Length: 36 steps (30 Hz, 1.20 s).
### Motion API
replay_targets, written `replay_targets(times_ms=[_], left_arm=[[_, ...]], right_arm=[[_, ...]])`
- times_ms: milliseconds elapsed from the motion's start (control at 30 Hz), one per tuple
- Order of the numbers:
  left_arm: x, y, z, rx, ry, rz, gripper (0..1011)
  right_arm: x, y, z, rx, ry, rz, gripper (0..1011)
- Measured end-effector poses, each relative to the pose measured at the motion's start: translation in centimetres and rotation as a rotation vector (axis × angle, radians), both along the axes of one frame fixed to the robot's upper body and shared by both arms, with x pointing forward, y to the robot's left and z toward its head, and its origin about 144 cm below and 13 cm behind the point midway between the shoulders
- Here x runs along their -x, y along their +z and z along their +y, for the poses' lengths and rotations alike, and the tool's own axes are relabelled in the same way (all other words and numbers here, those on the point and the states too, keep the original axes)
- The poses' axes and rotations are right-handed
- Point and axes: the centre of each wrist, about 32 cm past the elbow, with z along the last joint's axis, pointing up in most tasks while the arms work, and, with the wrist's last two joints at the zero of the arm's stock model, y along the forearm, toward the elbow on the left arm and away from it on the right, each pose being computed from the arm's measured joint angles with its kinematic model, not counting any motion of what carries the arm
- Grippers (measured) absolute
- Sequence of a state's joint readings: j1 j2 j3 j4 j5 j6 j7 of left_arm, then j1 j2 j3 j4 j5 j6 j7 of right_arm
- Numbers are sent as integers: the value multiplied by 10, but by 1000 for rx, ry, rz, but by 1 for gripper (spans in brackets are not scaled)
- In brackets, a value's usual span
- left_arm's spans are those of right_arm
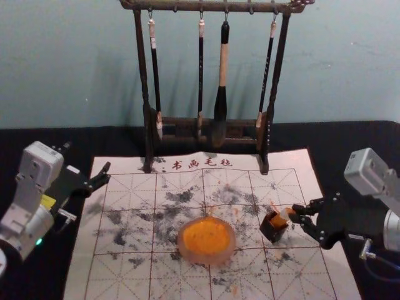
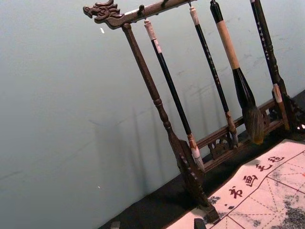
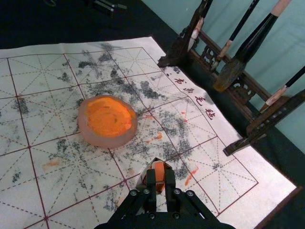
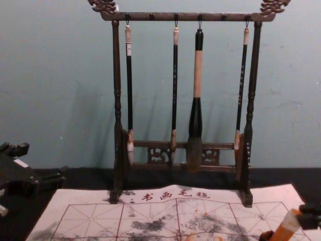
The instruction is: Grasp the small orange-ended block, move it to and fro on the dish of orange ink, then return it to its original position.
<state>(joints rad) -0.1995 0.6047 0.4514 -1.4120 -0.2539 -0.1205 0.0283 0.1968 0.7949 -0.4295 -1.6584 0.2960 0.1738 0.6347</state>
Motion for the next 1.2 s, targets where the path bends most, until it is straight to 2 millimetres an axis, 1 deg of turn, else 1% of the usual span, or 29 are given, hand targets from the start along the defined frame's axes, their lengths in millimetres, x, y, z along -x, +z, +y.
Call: replay_targets(times_ms=[700,1200], left_arm=[[0,0,0,0,0,0,1001],[0,0,0,0,0,0,1001]], right_arm=[[-10,-15,9,32,9,45,82],[-12,-19,12,42,6,46,82]])
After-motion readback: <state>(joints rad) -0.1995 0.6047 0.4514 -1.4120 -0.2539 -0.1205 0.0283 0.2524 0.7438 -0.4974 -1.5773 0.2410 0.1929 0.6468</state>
